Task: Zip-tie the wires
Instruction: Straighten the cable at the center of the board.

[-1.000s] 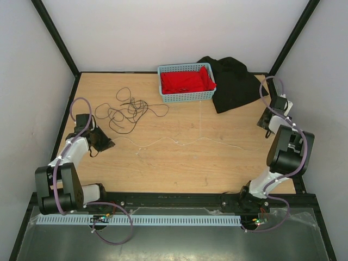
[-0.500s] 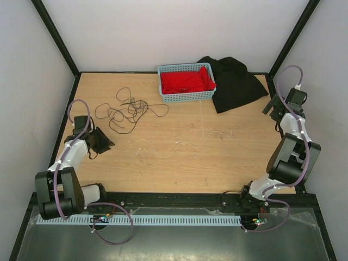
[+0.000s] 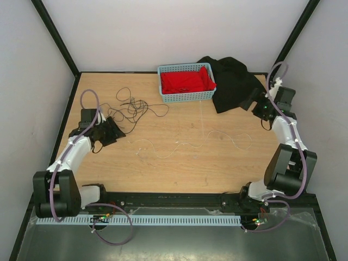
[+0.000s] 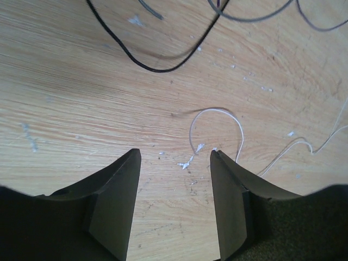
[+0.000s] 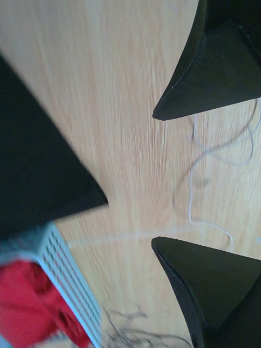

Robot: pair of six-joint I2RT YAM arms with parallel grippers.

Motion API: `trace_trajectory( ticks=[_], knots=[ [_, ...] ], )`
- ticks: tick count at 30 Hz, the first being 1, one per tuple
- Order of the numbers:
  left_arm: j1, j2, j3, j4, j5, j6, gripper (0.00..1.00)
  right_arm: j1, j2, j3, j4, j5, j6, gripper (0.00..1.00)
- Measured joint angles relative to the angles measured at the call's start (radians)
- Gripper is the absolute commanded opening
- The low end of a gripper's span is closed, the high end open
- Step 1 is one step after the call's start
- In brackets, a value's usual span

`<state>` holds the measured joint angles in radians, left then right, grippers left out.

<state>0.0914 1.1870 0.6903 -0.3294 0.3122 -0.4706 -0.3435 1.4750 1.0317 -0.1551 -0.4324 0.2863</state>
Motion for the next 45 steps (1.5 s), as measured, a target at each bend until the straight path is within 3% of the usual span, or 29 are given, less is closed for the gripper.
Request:
trace_trajectory(
  ticks=[7,15,21,32,40,45],
  knots=[
    [-0.112,0.143,0.016,0.043,-0.015,-0.011,0.52,0.110,-0.076,-0.042,0.048,-0.111,0.038,1.00],
    [-0.211,0.245,0.054,0.078,-0.060,-0.034,0.29,0.110,-0.112,-0.057,0.059,-0.122,0.051,0.99],
    [-0.222,0.245,0.050,0.080,-0.090,-0.042,0.01,0.110,-0.112,-0.058,0.060,-0.122,0.055,1.00],
    [-0.201,0.153,0.045,0.006,-0.172,-0.019,0.00,0.110,-0.112,-0.065,0.061,-0.122,0.055,0.99],
    [-0.029,-0.013,-0.014,-0.013,-0.159,-0.001,0.00,0.111,-0.112,-0.076,0.062,-0.119,0.055,0.99],
    [0.015,-0.034,-0.052,-0.043,-0.140,-0.001,0.00,0.114,-0.112,-0.076,0.063,-0.114,0.054,0.99]
  ],
)
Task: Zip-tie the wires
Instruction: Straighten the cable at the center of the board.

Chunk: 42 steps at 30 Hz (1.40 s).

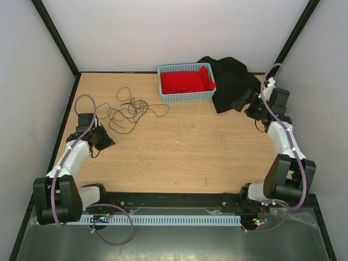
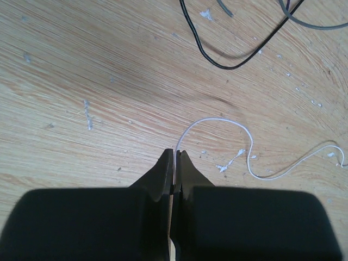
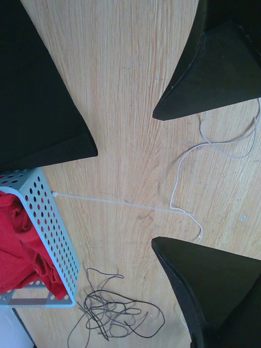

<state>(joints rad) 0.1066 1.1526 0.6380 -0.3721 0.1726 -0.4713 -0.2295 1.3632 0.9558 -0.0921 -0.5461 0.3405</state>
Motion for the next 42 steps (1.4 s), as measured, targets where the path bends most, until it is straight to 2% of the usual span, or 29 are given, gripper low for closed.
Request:
trace_trajectory(
  ticks=[2,6,9,10,13,18,21,33,39,42],
  knots=[
    [0.000,0.010,0.000,-0.002,0.015,0.000,0.08,0.001,0.000,0.000,0.001,0.000,0.000,1.00],
    [0.001,0.025,0.000,-0.005,0.030,0.000,0.36,0.001,0.000,0.000,0.001,0.000,0.000,0.99],
    [0.012,0.021,0.000,-0.005,0.034,0.005,0.72,0.001,0.000,-0.003,0.002,0.000,0.000,0.99],
    [0.018,0.018,0.001,-0.006,0.036,0.009,0.79,0.001,0.000,-0.003,0.002,0.001,0.000,0.99],
    [0.040,0.000,0.019,-0.018,0.038,0.024,0.89,0.001,0.000,-0.004,0.002,0.008,0.000,0.99],
    [0.054,0.004,0.123,-0.018,0.072,0.064,0.89,0.001,0.000,-0.005,0.004,0.009,0.000,0.99],
    [0.048,0.061,0.221,0.002,0.130,0.092,0.89,0.001,0.002,-0.005,0.005,0.008,0.000,0.99],
    [-0.150,0.573,0.614,0.042,0.240,0.177,0.79,0.011,0.006,-0.011,0.013,-0.020,0.000,0.99],
    [-0.215,0.722,0.703,0.043,0.254,0.184,0.75,0.014,0.007,-0.011,0.014,-0.036,0.000,0.99],
    [-0.240,0.779,0.734,0.043,0.251,0.184,0.67,0.014,0.009,-0.011,0.016,-0.046,0.000,0.99]
  ],
)
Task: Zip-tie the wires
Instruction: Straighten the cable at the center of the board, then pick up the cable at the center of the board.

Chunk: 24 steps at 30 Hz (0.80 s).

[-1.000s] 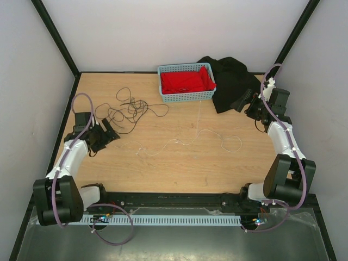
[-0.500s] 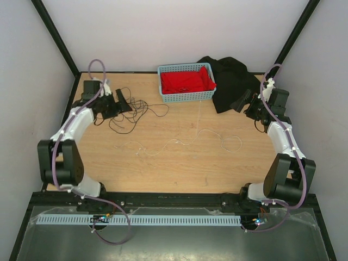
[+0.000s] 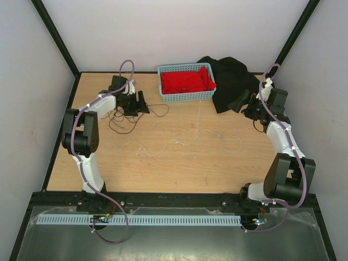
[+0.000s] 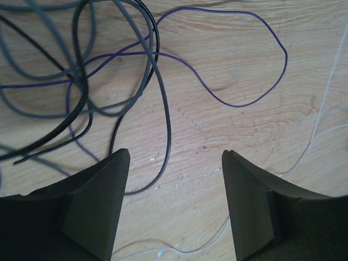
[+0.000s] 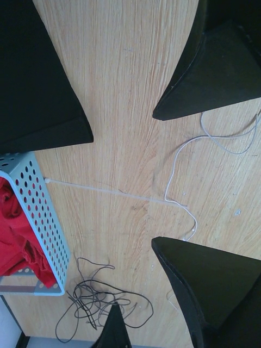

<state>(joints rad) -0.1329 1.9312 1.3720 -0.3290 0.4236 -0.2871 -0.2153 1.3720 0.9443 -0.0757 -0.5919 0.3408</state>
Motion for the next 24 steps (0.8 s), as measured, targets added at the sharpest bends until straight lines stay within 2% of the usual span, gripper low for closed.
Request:
trace_trajectory(
  ticks=[5,9,13,17,24],
  knots=[
    [-0.026,0.073,0.025,0.000,-0.010,0.000,0.45,0.000,0.000,0.000,0.004,-0.013,0.000,0.99],
    [-0.042,0.086,0.025,-0.006,-0.024,0.006,0.18,0.001,0.000,0.000,0.004,-0.018,0.000,0.99],
    [-0.046,0.080,0.026,-0.007,-0.036,0.010,0.01,0.001,0.000,-0.002,0.006,-0.023,0.001,1.00],
    [-0.042,0.026,0.026,-0.030,-0.046,0.014,0.00,0.003,0.000,-0.006,0.012,-0.030,0.013,1.00],
    [0.031,-0.194,0.122,-0.059,0.003,0.000,0.00,0.079,-0.005,-0.006,0.045,-0.037,0.047,1.00]
  ],
)
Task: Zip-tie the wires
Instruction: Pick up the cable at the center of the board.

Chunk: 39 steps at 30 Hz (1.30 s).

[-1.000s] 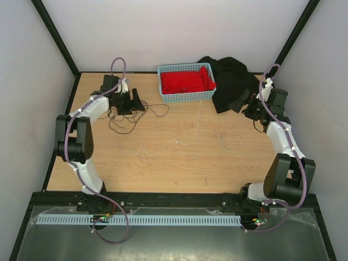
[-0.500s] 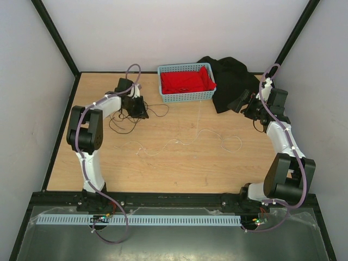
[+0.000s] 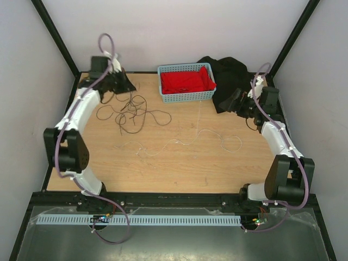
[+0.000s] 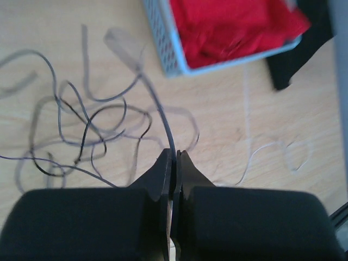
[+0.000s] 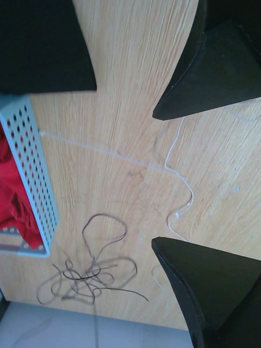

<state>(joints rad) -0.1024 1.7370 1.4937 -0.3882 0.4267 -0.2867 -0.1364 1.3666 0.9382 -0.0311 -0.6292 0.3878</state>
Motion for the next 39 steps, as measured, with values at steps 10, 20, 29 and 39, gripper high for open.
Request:
trace_trajectory(
  ticks=[10,20,29,39],
  knots=[
    [0.207,-0.130,0.260,0.010,0.153,-0.092,0.00,0.201,0.000,0.002,0.090,0.008,0.076,1.00],
    [0.201,-0.167,0.264,0.065,0.298,-0.216,0.00,0.383,0.010,0.024,0.289,0.003,0.175,0.99],
    [0.079,-0.352,0.024,0.140,0.250,-0.327,0.00,0.577,0.010,-0.059,0.586,0.072,0.342,0.99],
    [-0.107,-0.525,-0.187,0.250,0.028,-0.418,0.00,0.756,0.035,-0.155,0.773,0.237,0.538,0.99]
  ],
)
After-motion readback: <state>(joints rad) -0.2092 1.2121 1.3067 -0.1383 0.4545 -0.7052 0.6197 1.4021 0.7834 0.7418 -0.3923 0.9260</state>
